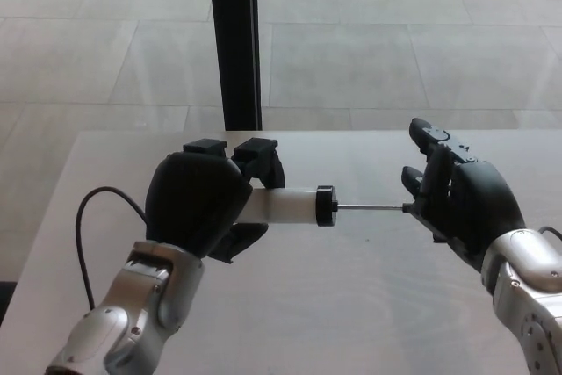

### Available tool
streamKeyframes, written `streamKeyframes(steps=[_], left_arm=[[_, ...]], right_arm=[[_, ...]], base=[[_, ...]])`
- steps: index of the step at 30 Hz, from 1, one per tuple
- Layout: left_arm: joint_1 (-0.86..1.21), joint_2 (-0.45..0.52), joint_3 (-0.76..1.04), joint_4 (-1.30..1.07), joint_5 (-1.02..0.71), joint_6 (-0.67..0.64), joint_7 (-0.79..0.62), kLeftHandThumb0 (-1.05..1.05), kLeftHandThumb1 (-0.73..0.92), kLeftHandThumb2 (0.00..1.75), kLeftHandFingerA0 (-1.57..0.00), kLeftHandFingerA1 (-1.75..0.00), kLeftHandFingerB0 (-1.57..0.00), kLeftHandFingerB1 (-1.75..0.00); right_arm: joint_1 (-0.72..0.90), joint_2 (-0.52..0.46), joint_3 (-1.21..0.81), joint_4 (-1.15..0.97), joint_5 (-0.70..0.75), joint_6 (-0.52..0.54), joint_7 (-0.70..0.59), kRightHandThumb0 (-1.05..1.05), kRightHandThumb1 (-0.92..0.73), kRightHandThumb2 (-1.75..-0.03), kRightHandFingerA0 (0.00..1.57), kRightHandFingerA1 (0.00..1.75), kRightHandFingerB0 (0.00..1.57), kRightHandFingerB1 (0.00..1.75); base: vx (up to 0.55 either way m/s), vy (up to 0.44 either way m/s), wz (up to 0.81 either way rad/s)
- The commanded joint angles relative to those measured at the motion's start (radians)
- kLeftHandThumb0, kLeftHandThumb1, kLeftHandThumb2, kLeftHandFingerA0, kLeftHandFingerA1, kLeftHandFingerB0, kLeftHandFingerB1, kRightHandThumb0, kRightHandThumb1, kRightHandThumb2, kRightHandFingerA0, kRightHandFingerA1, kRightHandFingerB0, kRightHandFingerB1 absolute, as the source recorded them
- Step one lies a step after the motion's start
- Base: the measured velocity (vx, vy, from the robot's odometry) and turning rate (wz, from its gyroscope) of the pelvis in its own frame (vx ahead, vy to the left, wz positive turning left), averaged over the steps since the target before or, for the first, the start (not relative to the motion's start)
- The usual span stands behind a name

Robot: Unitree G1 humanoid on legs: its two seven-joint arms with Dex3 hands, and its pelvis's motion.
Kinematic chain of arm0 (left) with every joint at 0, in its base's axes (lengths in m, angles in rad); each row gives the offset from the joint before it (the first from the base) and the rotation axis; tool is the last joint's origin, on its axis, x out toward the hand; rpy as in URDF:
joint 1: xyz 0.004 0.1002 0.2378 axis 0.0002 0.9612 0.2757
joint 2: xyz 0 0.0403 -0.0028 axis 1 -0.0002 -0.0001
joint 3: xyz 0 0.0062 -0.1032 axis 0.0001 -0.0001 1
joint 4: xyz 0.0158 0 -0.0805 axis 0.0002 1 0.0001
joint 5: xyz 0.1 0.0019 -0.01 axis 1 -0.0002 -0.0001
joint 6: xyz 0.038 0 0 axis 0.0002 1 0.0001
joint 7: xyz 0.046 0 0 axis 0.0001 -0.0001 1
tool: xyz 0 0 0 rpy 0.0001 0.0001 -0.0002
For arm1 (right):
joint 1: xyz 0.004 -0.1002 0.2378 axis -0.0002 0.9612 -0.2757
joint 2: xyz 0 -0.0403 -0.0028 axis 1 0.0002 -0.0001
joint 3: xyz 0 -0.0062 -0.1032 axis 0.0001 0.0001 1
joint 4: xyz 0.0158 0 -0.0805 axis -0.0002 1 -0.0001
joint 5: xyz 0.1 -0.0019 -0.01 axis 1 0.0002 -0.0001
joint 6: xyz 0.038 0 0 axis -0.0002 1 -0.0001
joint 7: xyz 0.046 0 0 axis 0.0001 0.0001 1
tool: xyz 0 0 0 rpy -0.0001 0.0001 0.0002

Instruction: The robot uses its left hand to lift the air pump kept on the middle of the desk and use the right hand to compress the handle

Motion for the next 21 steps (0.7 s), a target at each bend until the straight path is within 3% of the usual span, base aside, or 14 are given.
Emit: streamKeyframes(steps=[1,13,15,16,18,19,20,21], left_arm=[[-0.011,-0.028,0.004,-0.014,-0.003,0.054,-0.008,-0.15,0.50,1.12,-0.94,-1.75,-0.77,-1.51],[-0.023,-0.126,-0.036,-0.062,0.046,0.227,-0.120,-0.16,0.57,0.98,-0.90,-1.75,-0.72,-1.49],[-0.024,-0.145,-0.049,-0.058,0.060,0.267,-0.128,-0.18,0.61,0.93,-0.91,-1.75,-0.75,-1.38],[-0.023,-0.153,-0.058,-0.053,0.063,0.279,-0.135,-0.16,0.60,0.94,-0.92,-1.67,-0.81,-1.12],[-0.028,-0.155,-0.067,-0.056,0.070,0.296,-0.148,-0.16,0.61,0.93,-0.90,-1.69,-0.82,-1.08],[-0.041,-0.158,-0.071,-0.053,0.069,0.299,-0.155,-0.17,0.63,0.90,-0.91,-1.68,-0.85,-0.89],[-0.042,-0.158,-0.073,-0.055,0.068,0.303,-0.157,-0.17,0.63,0.90,-0.91,-1.68,-0.85,-0.89],[-0.059,-0.159,-0.079,-0.060,0.077,0.319,-0.177,-0.17,0.62,0.88,-0.87,-1.66,-0.78,-1.10]], right_arm=[[-0.015,0.023,-0.003,-0.005,-0.021,-0.001,-0.041,-0.98,-0.92,-1.32,0.00,0.13,0.00,0.09],[-0.094,0.063,-0.036,0.043,-0.028,-0.017,-0.079,-1.04,-0.92,-1.33,0.00,0.05,0.00,0.05],[-0.109,0.069,-0.041,0.047,-0.026,-0.010,-0.080,-1.00,-0.92,-1.33,0.00,0.07,0.00,0.08],[-0.111,0.070,-0.036,0.045,-0.025,-0.009,-0.075,-0.99,-0.92,-1.32,0.00,0.08,0.00,0.09],[-0.115,0.070,-0.028,0.047,-0.038,-0.009,-0.083,-0.99,-0.92,-1.32,0.00,0.08,0.00,0.09],[-0.115,0.064,-0.018,0.041,-0.049,-0.002,-0.084,-0.98,-0.92,-1.33,0.00,0.09,0.00,0.10],[-0.115,0.063,-0.016,0.040,-0.050,-0.001,-0.085,-0.98,-0.92,-1.33,0.00,0.09,0.00,0.10],[-0.115,0.067,-0.017,0.045,-0.046,-0.011,-0.084,-0.99,-0.92,-1.33,0.00,0.09,0.00,0.11]], base=[[0.00,0.000,0.00],[0.00,0.000,0.00],[0.00,0.000,0.00],[0.00,0.000,0.00],[0.00,0.000,0.00],[0.00,0.000,0.00],[0.00,0.000,0.00],[0.00,0.000,0.00]])
